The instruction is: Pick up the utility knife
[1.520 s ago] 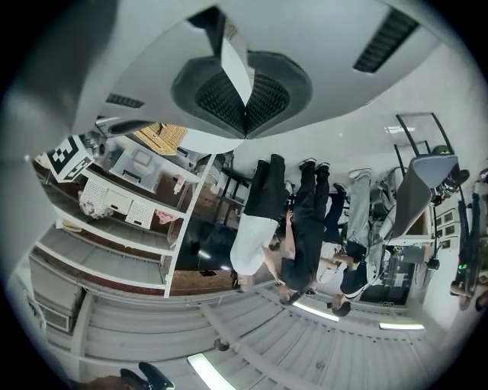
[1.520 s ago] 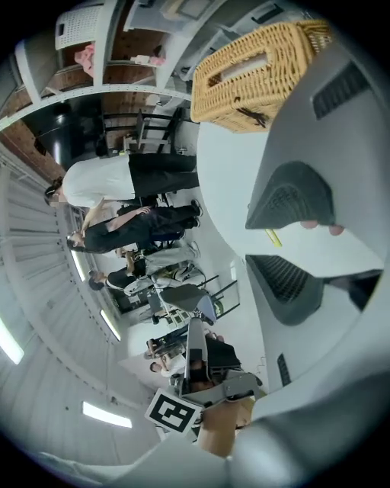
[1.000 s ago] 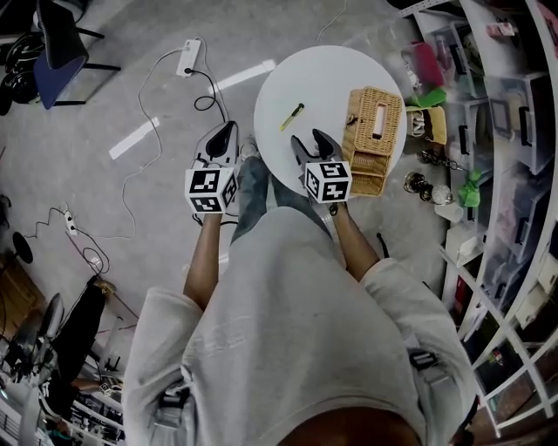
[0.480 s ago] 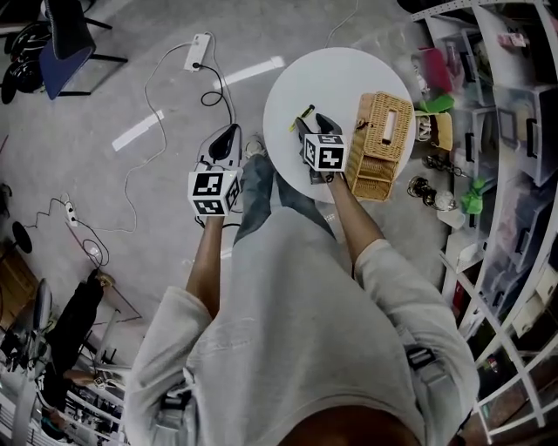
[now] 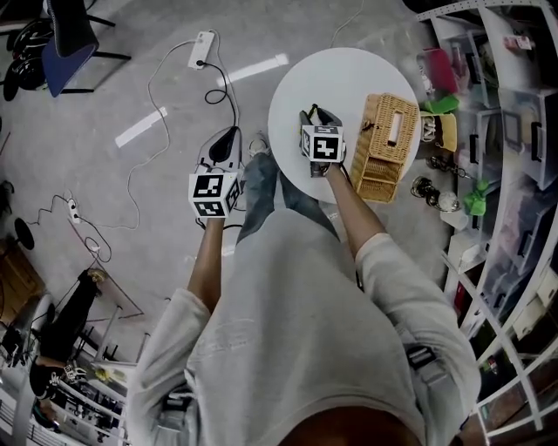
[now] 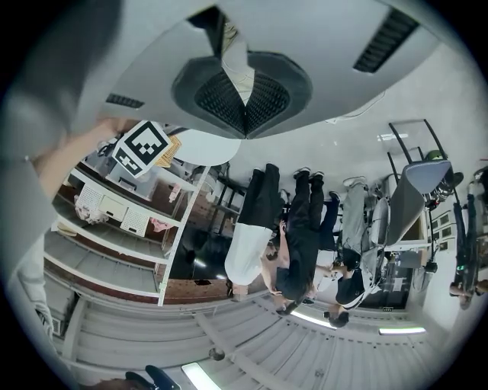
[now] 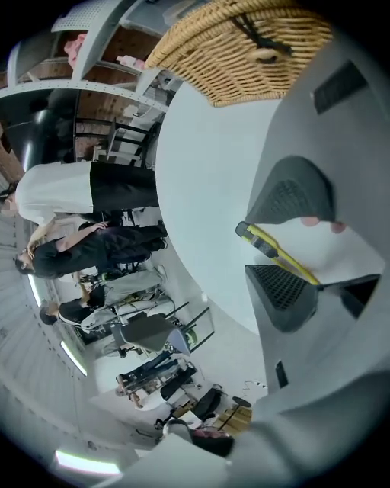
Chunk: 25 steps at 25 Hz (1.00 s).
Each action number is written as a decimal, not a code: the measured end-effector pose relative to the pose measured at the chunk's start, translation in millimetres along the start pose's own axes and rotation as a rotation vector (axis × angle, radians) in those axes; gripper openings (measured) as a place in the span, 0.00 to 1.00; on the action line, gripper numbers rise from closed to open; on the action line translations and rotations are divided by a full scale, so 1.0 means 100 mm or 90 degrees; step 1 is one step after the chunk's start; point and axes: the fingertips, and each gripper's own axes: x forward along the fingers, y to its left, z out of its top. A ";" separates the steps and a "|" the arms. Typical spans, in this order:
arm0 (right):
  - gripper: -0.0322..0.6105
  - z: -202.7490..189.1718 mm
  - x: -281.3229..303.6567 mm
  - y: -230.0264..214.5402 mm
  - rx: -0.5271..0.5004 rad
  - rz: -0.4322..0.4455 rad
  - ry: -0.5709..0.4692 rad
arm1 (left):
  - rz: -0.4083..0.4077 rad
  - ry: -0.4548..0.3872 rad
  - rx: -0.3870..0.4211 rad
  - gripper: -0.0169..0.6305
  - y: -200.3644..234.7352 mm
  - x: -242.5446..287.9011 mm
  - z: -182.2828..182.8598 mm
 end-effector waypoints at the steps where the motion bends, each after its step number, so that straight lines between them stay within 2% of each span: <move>1: 0.31 0.00 0.00 0.00 -0.012 -0.009 0.002 | 0.000 0.001 0.000 0.06 0.00 0.00 0.00; 5: 0.19 -0.03 0.00 -0.05 -0.036 -0.036 0.005 | -0.002 0.003 0.000 0.06 0.00 -0.01 -0.03; 17: 0.18 0.02 -0.04 -0.01 -0.036 0.000 -0.010 | -0.004 0.001 -0.002 0.06 0.03 0.00 -0.02; 25: 0.18 0.38 -0.43 0.03 -0.021 0.026 -0.113 | -0.009 -0.017 0.010 0.06 0.00 0.02 0.13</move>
